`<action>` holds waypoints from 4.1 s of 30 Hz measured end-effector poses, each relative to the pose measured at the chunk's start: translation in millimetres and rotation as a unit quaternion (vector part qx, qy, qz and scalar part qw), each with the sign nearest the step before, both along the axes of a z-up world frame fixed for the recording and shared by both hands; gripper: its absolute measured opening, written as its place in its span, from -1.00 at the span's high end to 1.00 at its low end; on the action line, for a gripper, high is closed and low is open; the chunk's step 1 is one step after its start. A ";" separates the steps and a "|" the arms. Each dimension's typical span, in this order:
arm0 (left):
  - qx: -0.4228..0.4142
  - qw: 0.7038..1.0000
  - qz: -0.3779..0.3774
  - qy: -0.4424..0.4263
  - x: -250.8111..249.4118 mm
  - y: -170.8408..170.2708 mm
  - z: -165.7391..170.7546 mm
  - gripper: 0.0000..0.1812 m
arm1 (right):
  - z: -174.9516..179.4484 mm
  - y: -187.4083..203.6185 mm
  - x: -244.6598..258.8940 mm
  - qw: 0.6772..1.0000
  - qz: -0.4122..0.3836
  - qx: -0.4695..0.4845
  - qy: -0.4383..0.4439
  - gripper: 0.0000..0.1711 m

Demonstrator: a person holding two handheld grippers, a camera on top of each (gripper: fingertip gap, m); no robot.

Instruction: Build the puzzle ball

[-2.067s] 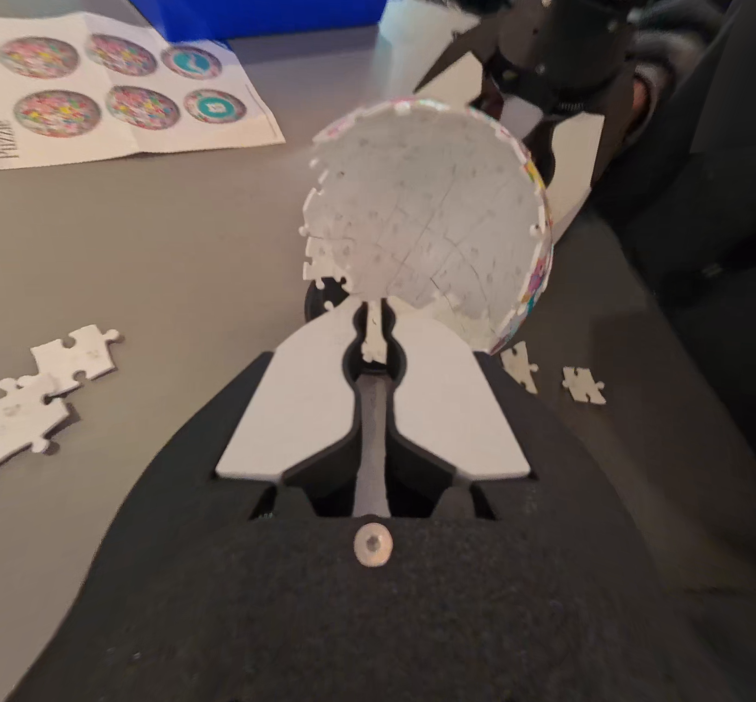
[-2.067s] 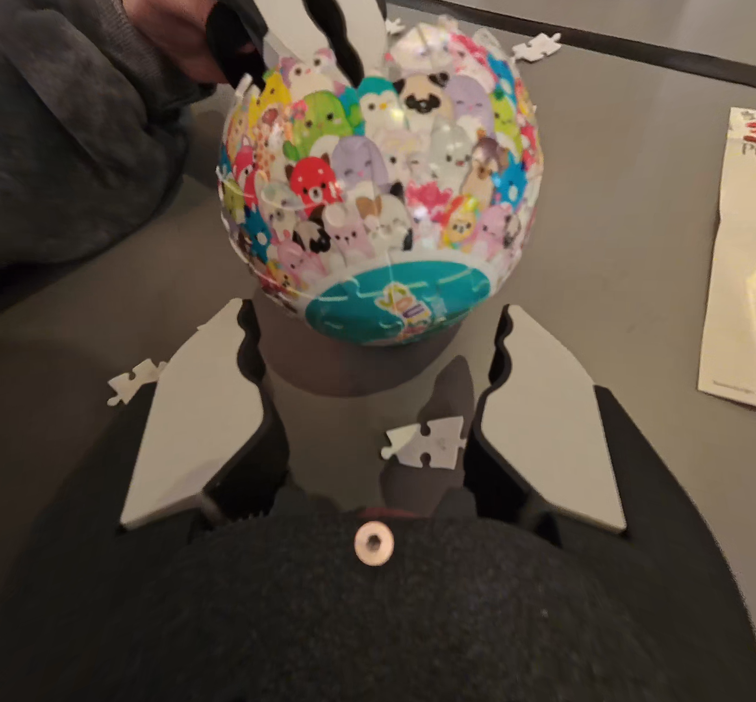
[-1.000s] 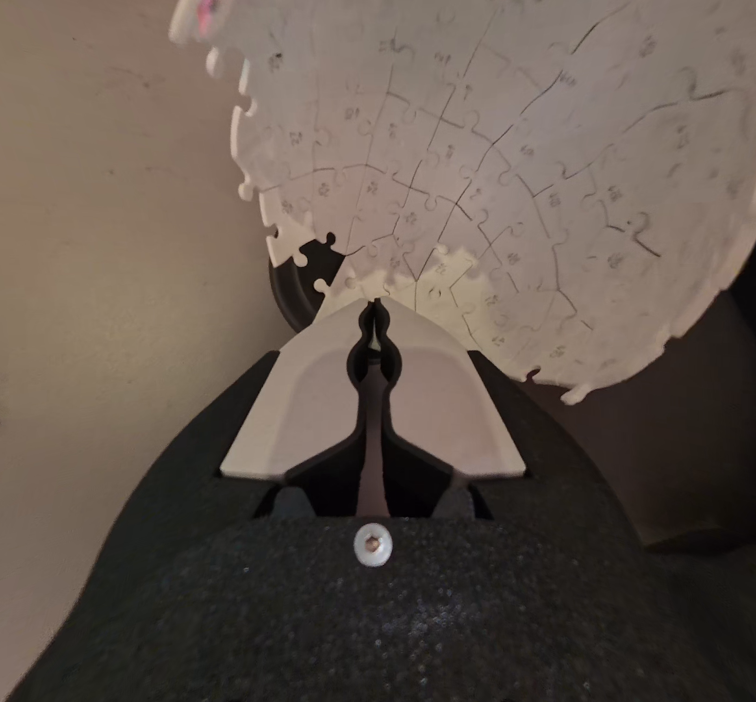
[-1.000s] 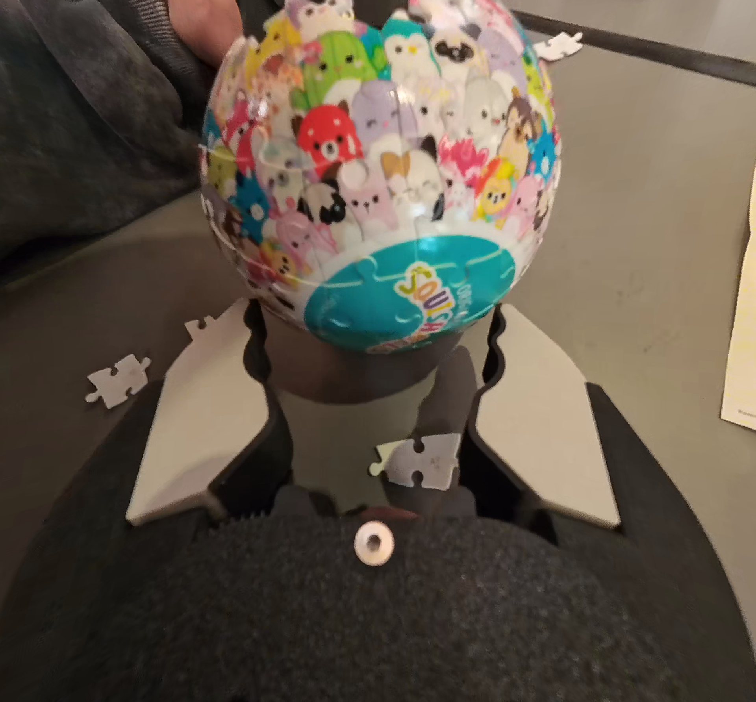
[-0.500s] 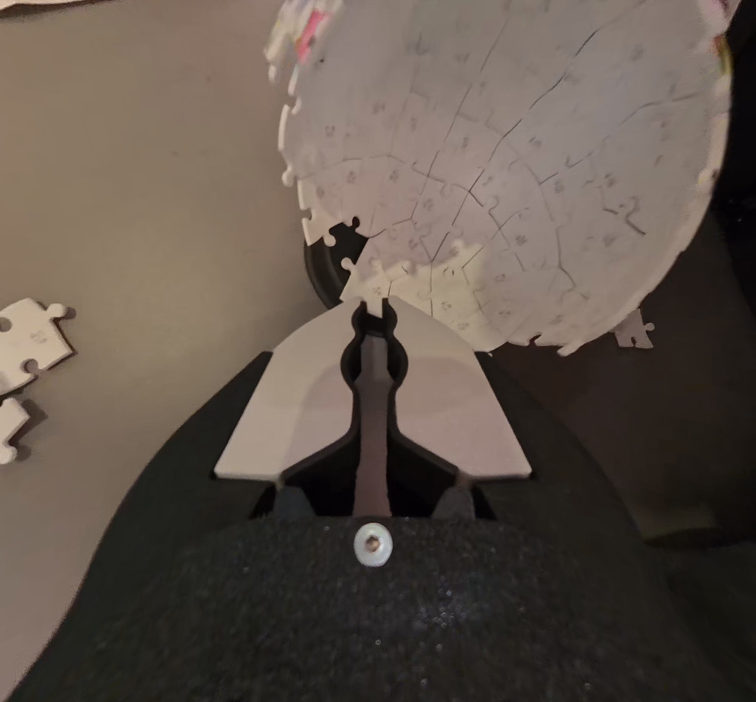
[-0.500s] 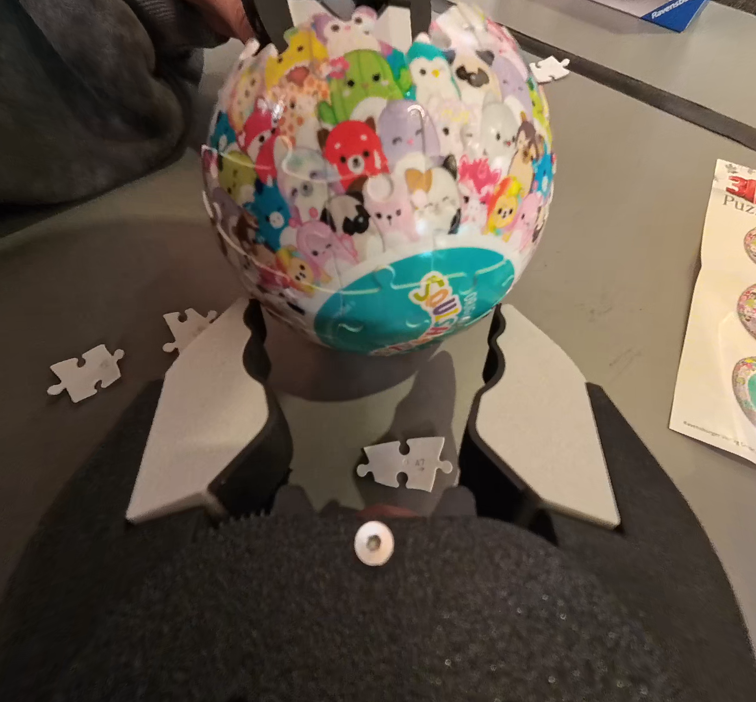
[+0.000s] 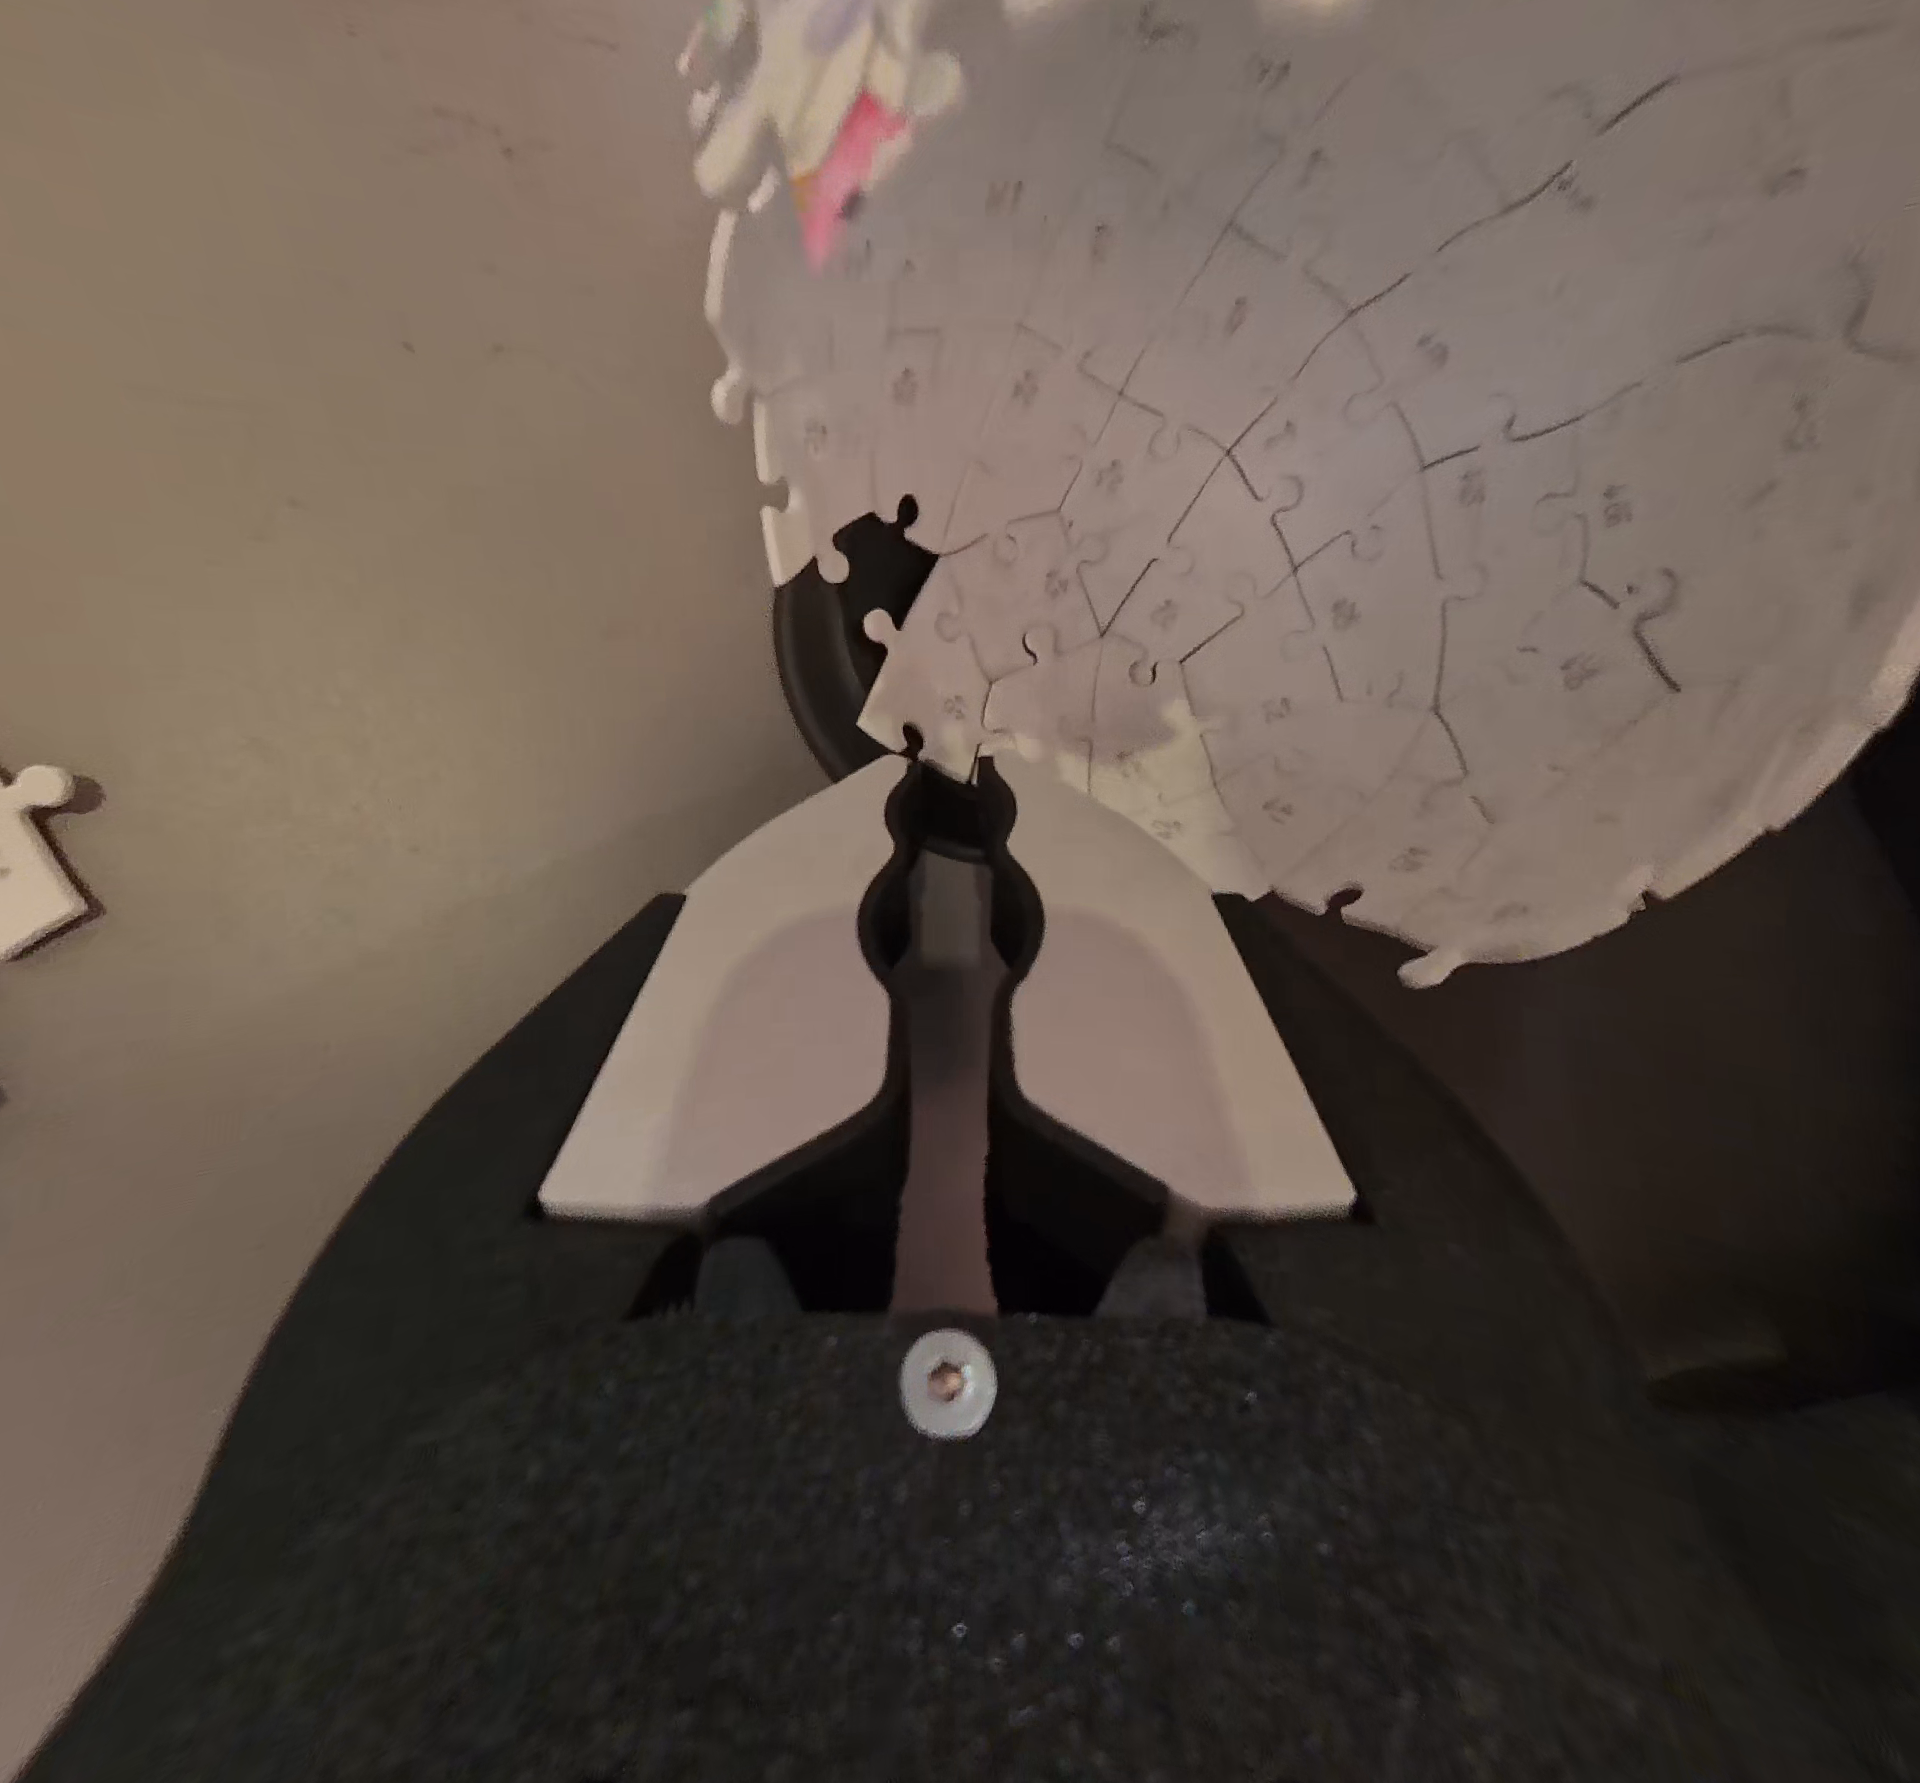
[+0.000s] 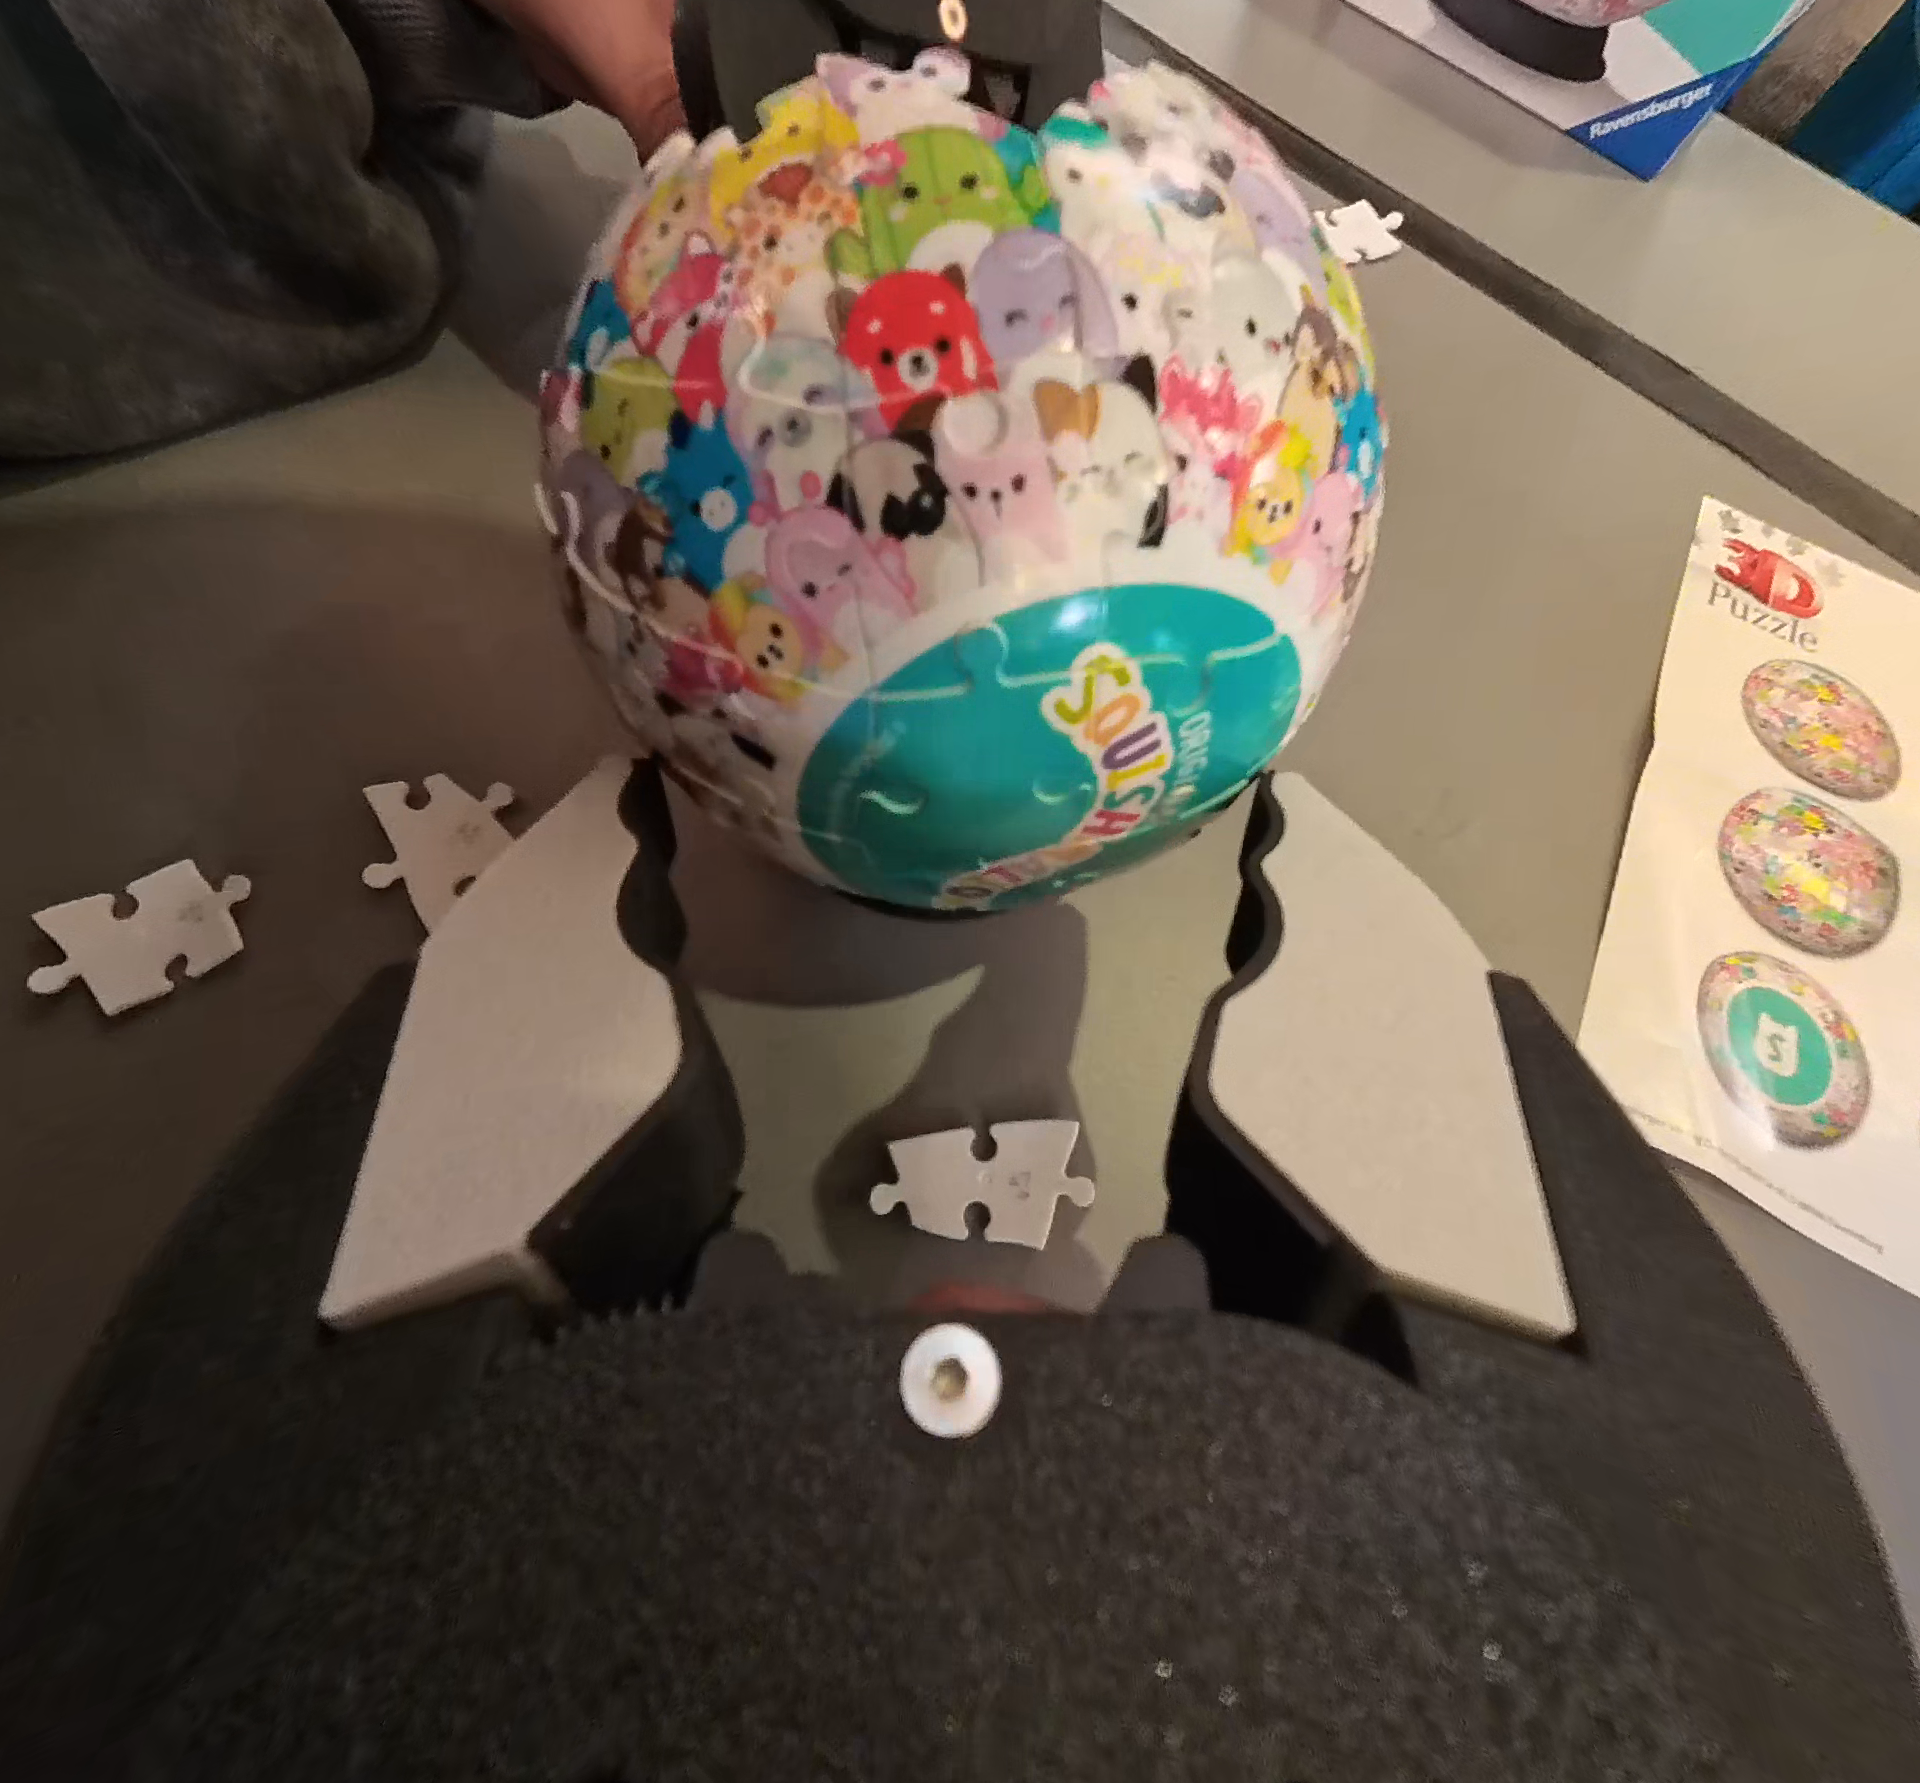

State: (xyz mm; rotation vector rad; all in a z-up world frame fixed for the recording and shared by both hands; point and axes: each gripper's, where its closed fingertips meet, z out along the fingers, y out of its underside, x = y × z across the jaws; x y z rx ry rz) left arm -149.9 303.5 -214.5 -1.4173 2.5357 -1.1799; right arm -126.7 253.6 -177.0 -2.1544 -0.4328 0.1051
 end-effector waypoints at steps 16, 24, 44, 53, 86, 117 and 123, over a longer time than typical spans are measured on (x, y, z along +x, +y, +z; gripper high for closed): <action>0.009 1.000 -0.010 -0.028 6.3 -15.9 -4.8 1.00 | -1.5 1.5 -1.2 1.000 0.001 -0.006 0.004 -0.19; -0.025 1.000 -0.004 -0.016 8.2 -24.5 -6.8 1.00 | 0.6 1.2 -2.5 1.000 0.004 -0.007 -0.005 -0.20; -0.087 0.994 0.050 -0.035 -18.8 8.3 26.8 0.90 | -1.1 -0.1 0.5 1.000 0.001 -0.005 -0.009 -0.17; -0.057 0.996 0.069 -0.012 -8.9 11.8 7.1 0.74 | -1.9 -1.9 0.5 1.000 0.001 -0.006 -0.009 -0.16; -0.039 0.996 0.081 0.000 -4.6 10.0 1.3 0.71 | 8.7 -2.0 -1.3 0.999 0.001 0.005 -0.048 -0.14; -0.044 0.996 0.061 -0.050 0.7 -1.1 16.4 1.00 | 17.6 -0.4 0.0 0.998 0.002 0.017 -0.062 -0.12; -0.014 0.998 0.053 -0.033 1.9 -4.0 -0.1 1.00 | 19.5 0.7 -1.7 0.998 0.005 0.022 -0.062 -0.13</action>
